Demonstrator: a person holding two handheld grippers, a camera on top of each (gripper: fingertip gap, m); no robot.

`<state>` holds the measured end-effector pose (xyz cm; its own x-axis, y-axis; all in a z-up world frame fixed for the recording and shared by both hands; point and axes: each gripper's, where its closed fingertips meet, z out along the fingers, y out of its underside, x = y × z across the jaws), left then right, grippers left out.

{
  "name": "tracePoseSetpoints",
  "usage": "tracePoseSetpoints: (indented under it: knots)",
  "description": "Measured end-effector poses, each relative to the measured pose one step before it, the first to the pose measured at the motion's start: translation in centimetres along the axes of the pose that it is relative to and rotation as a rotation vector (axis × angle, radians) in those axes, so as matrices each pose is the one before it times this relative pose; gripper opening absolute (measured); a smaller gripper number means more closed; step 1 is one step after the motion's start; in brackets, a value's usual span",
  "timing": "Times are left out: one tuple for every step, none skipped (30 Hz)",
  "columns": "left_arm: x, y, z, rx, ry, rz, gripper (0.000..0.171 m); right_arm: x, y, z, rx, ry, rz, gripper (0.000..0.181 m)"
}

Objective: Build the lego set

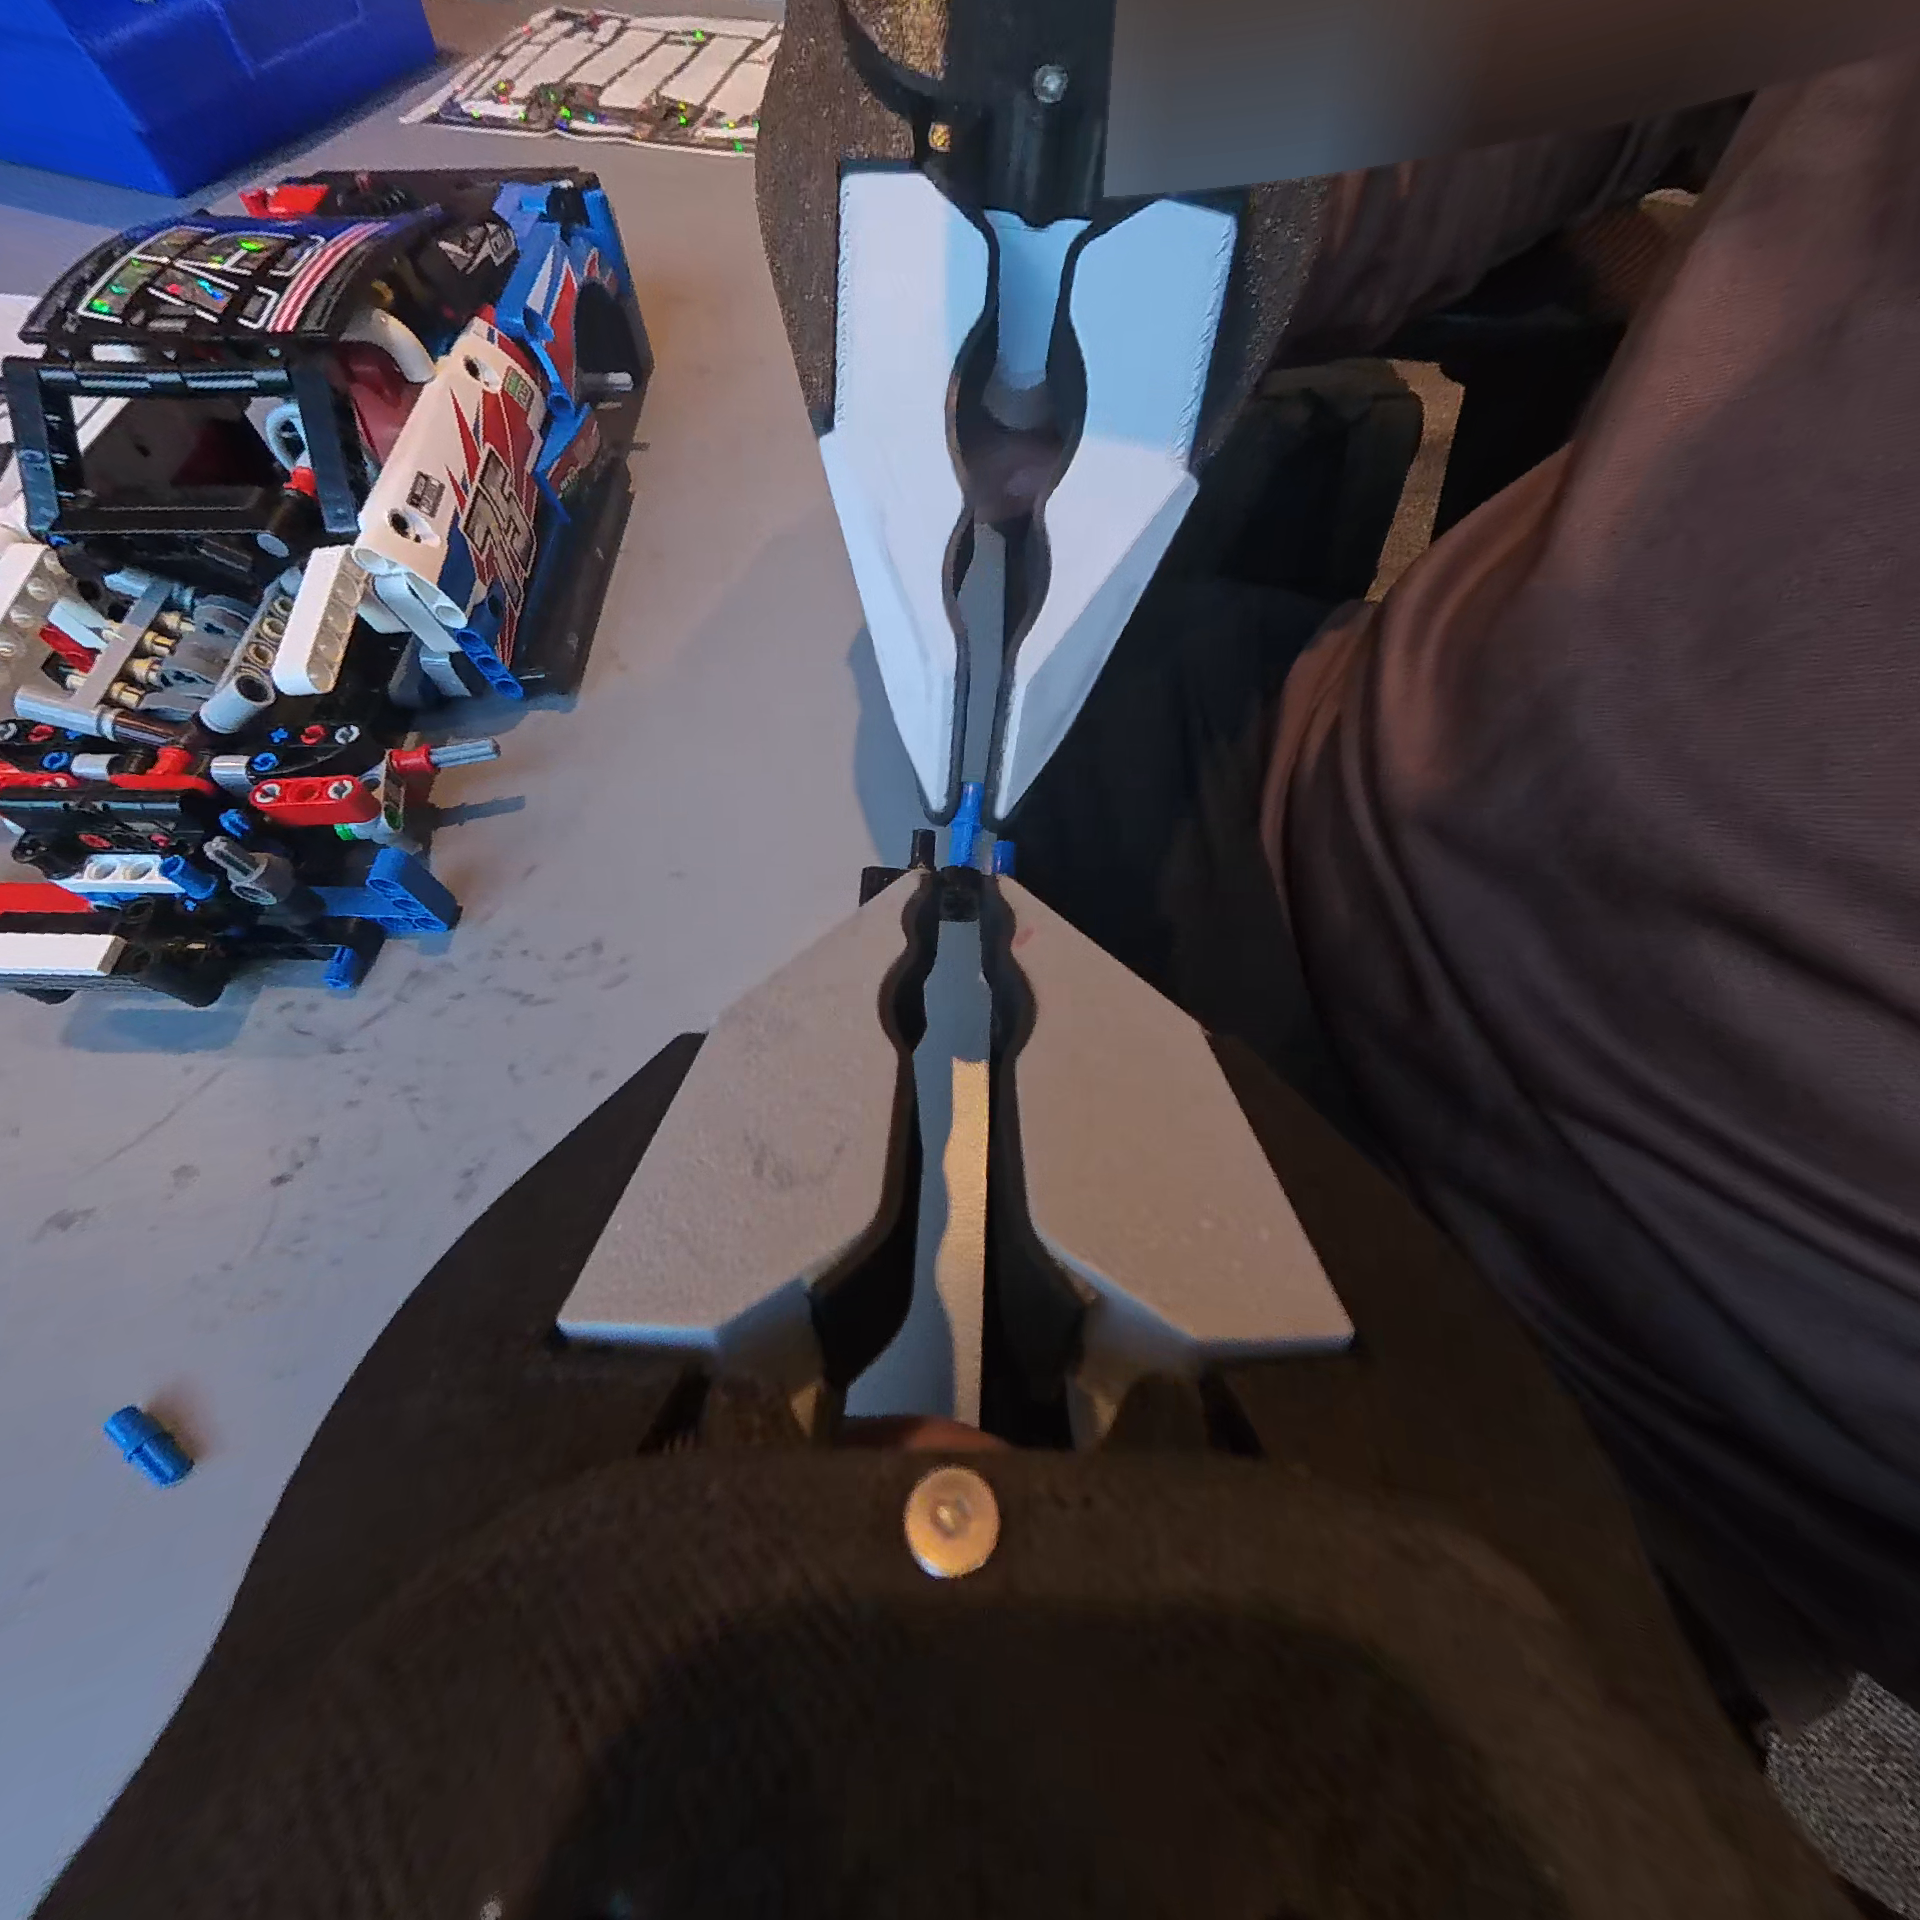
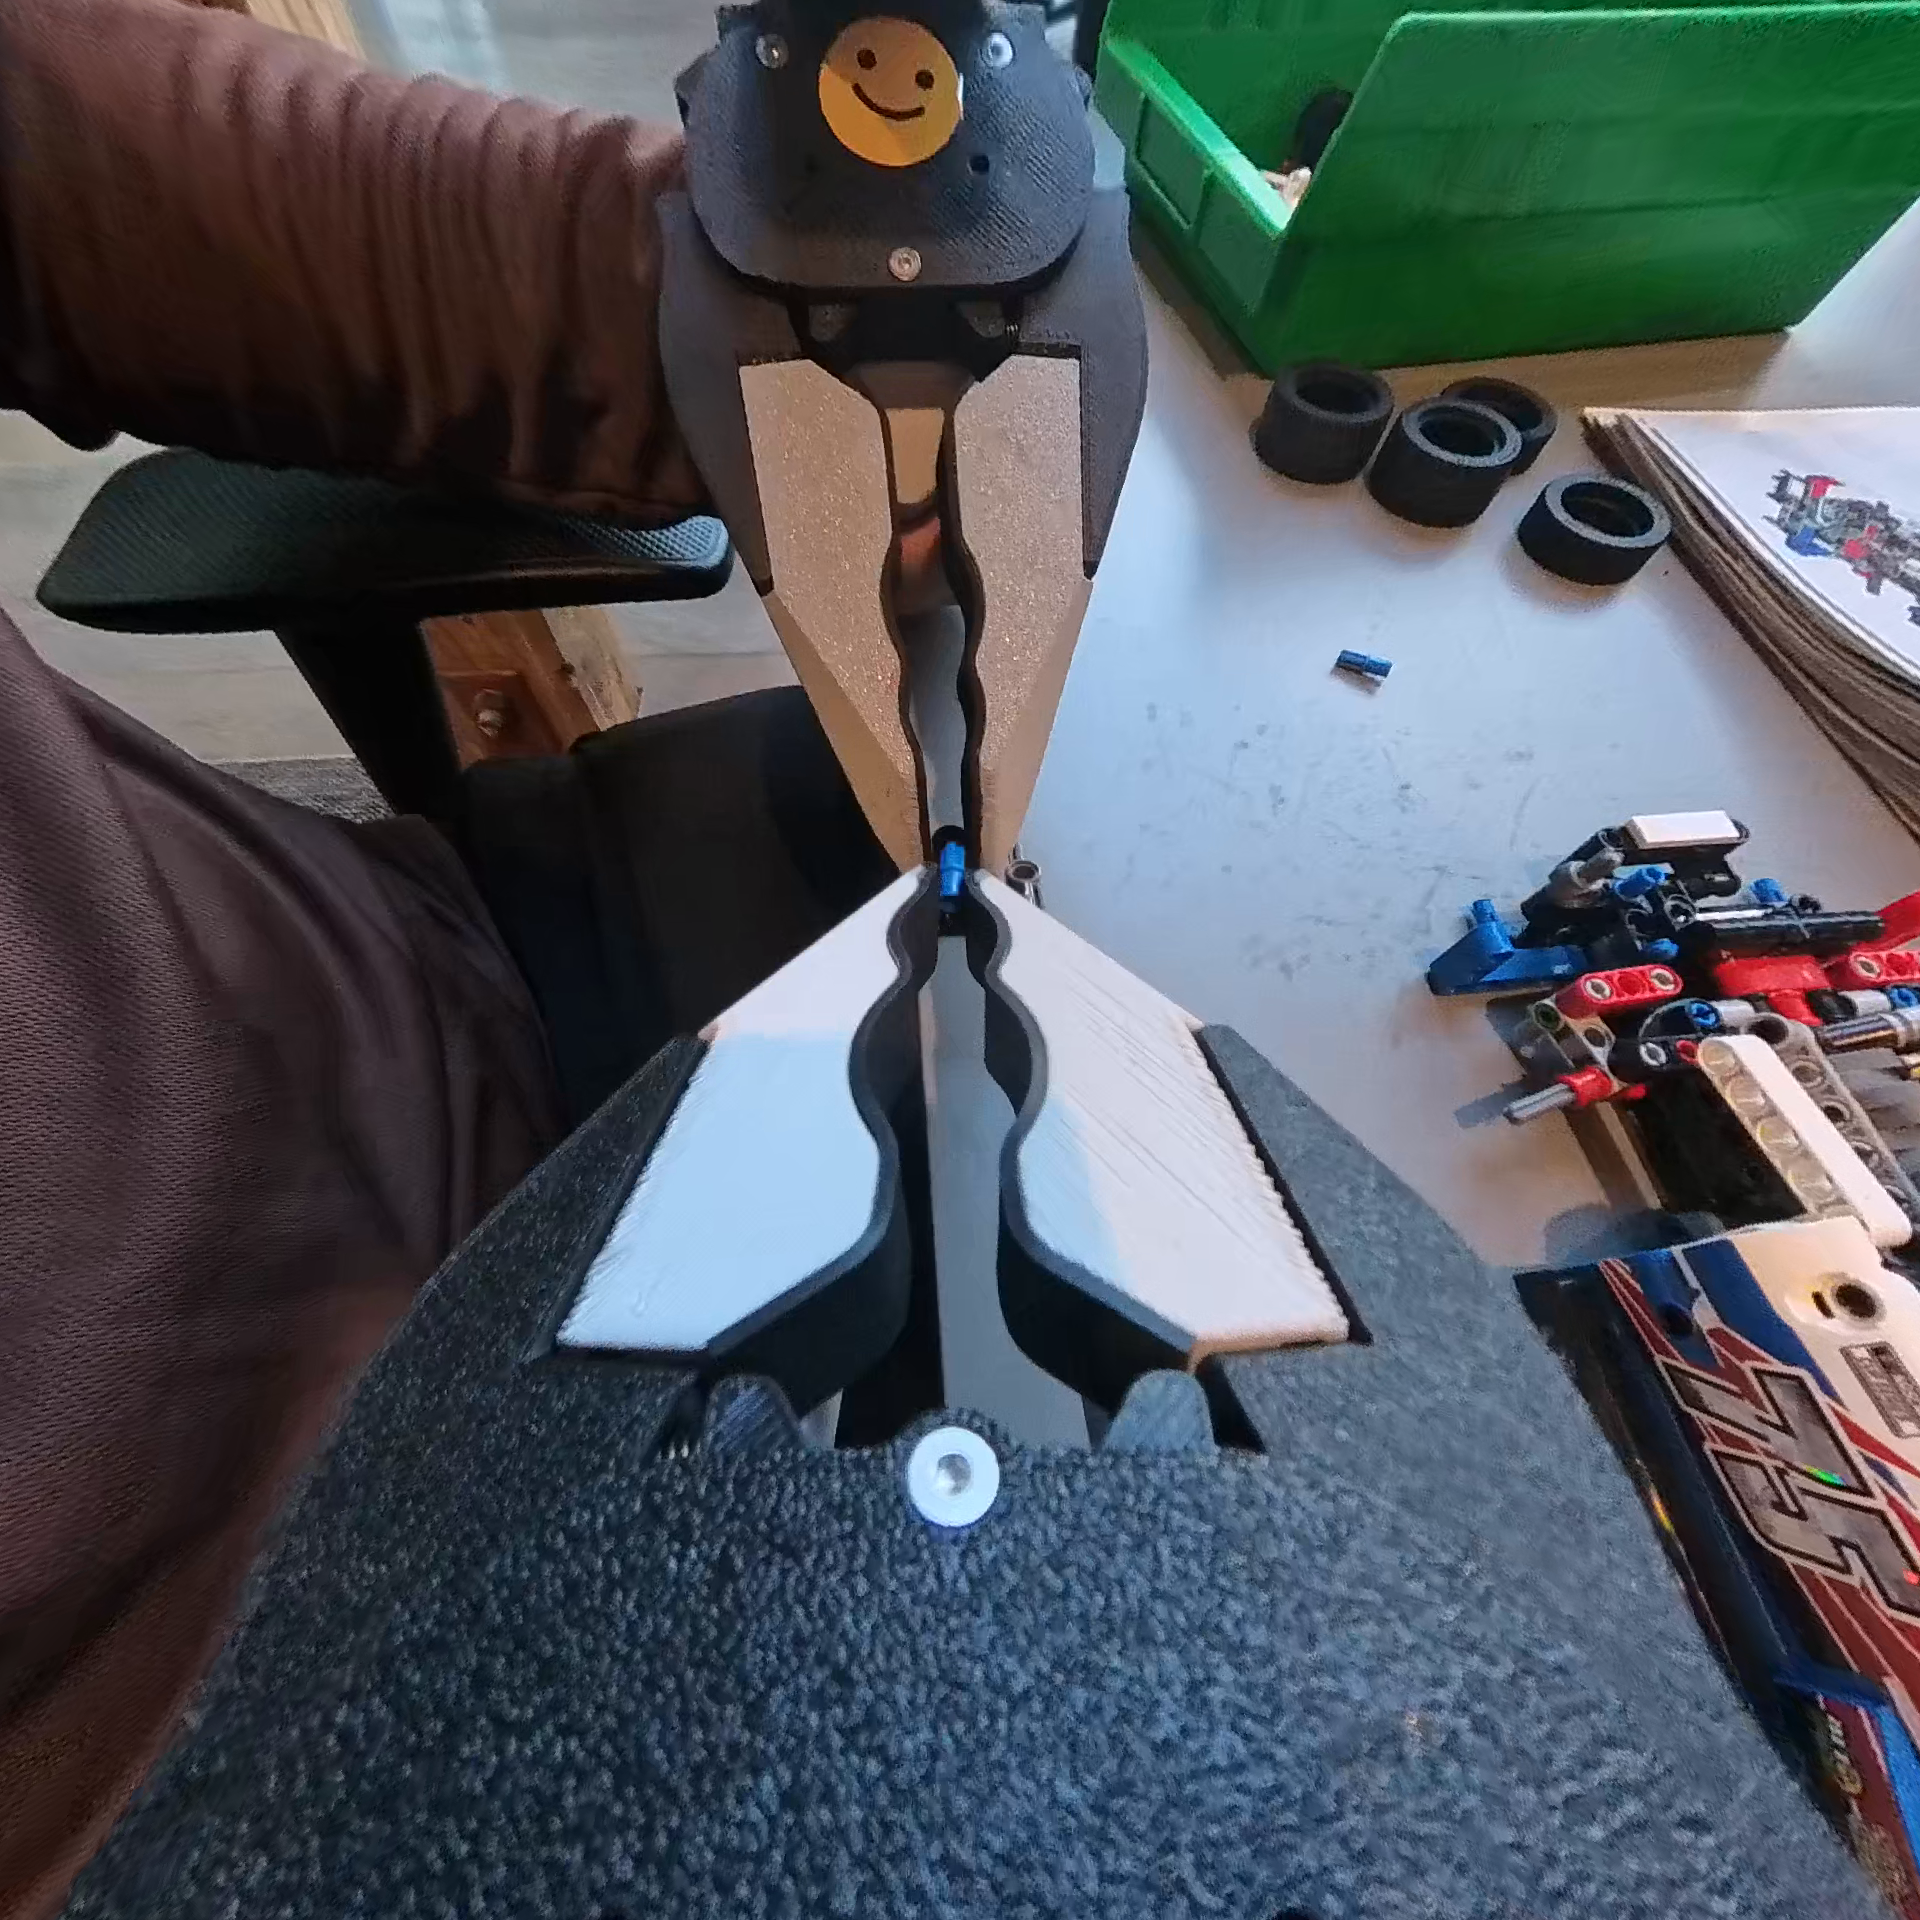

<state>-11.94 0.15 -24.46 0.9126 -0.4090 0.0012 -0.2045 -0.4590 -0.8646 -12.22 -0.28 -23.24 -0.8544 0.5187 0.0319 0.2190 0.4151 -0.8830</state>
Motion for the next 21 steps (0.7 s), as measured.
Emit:
tracePoseSetpoints:
  knots:
    - [-0.006, 0.027, 0.033, -0.00237, 0.0005, -0.0010, 0.005, 0.034, 0.106, 0.043, -0.0036, 0.0005, 0.0011, 0.004]
    - [-0.024, 0.116, 0.046, -0.00864, -0.0010, 0.0002, 0.005, 0.017, 0.109, 0.056, -0.0046, -0.0004, 0.0016, 0.004]
    - [-0.027, 0.160, 0.085, -0.01208, -0.0021, 0.0025, 0.005, 0.007, 0.147, 0.080, -0.0075, -0.0007, 0.0007, 0.004]
    - [-0.012, 0.186, 0.100, -0.01359, -0.0008, 0.0018, 0.005, -0.006, 0.147, 0.084, -0.0067, -0.0002, -0.0011, 0.004]
    - [-0.022, 0.152, 0.082, -0.01151, -0.0011, 0.0012, 0.005, -0.013, 0.147, 0.079, -0.0054, -0.0008, -0.0010, 0.004]
    - [0.001, 0.109, 0.064, -0.00839, 0.0004, 0.0000, 0.005, -0.011, 0.123, 0.054, -0.0050, -0.0021, 0.0008, 0.004]
    - [0.011, 0.102, 0.059, -0.00745, 0.0014, -0.0001, 0.005, -0.012, 0.102, 0.054, -0.0040, -0.0024, 0.0025, 0.004]
    - [-0.008, 0.067, 0.045, -0.00527, 0.0000, -0.0004, 0.005, 0.017, 0.076, 0.031, -0.0023, -0.0019, 0.0036, 0.004]
    - [-0.032, 0.064, 0.042, -0.00474, -0.0009, -0.0013, 0.005, 0.031, 0.065, 0.040, -0.0017, -0.0010, 0.0047, 0.004]
    - [-0.058, 0.076, 0.055, -0.00580, -0.0023, -0.0015, 0.005, 0.055, 0.068, 0.038, -0.0020, 0.0006, 0.0045, 0.004]
    - [-0.062, 0.095, 0.064, -0.00731, -0.0035, -0.0013, 0.005, 0.056, 0.092, 0.062, -0.0035, 0.0020, 0.0028, 0.004]
    - [-0.051, 0.132, 0.086, -0.01068, -0.0045, 0.0019, 0.005, 0.027, 0.129, 0.082, -0.0063, 0.0009, 0.0019, 0.004]
    - [-0.011, 0.160, 0.120, -0.01269, -0.0035, 0.0038, 0.005, 0.005, 0.151, 0.087, -0.0065, -0.0001, 0.0017, 0.004]
    - [0.010, 0.132, 0.120, -0.01127, -0.0025, 0.0046, 0.004, -0.022, 0.139, 0.107, -0.0054, -0.0013, 0.0023, 0.004]
    - [0.024, 0.173, 0.128, -0.01419, -0.0017, 0.0044, 0.005, -0.024, 0.124, 0.091, -0.0066, -0.0013, 0.0020, 0.004]
    - [0.002, 0.129, 0.114, -0.01103, -0.0024, 0.0035, 0.005, 0.005, 0.083, 0.078, -0.0077, 0.0008, -0.0001, 0.004]
    - [0.002, 0.117, 0.077, -0.00931, -0.0012, 0.0010, 0.005, 0.015, 0.102, 0.082, -0.0076, 0.0012, -0.0001, 0.004]
    - [-0.027, 0.117, 0.070, -0.00861, -0.0012, 0.0001, 0.005, 0.006, 0.106, 0.092, -0.0087, -0.0003, 0.0030, 0.004]
    - [-0.011, 0.148, 0.080, -0.01061, -0.0021, 0.0012, 0.005, 0.010, 0.153, 0.116, -0.0119, -0.0042, 0.0082, 0.004]
    - [-0.001, 0.164, 0.104, -0.01244, -0.0033, 0.0048, 0.005, 0.011, 0.106, 0.081, -0.0087, -0.0073, 0.0129, 0.004]
    - [-0.036, -0.034, 0.001, 0.00192, -0.0065, 0.0048, 0.005, 0.049, 0.015, 0.015, -0.0010, -0.0064, 0.0141, 0.004]
